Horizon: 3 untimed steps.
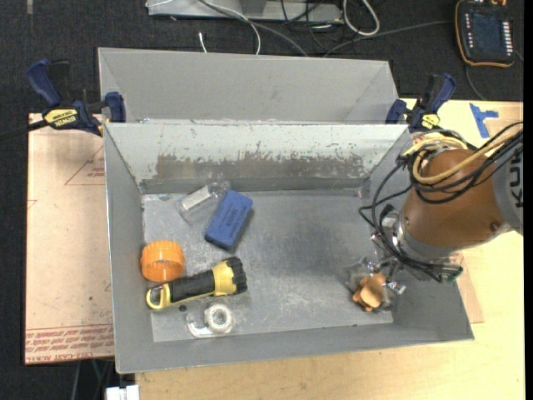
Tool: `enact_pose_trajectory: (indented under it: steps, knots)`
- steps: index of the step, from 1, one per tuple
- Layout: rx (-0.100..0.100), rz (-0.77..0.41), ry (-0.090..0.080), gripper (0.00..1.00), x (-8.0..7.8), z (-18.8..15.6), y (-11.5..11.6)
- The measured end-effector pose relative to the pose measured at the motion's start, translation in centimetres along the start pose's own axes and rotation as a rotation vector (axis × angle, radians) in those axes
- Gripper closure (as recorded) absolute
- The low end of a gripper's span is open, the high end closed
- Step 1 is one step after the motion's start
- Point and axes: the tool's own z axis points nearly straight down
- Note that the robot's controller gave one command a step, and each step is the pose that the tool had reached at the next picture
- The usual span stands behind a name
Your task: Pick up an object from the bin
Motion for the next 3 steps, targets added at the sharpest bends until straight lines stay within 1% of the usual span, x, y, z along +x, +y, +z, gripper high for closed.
enact_pose_trajectory:
  steps: [1, 3]
  knots:
    - [0.0, 0.001, -0.001, 1.0, -0.1, -0.7, 0.0]
    - [0.001, 0.004, -0.004, 1.0, -0.2, -3.4, 0.1]
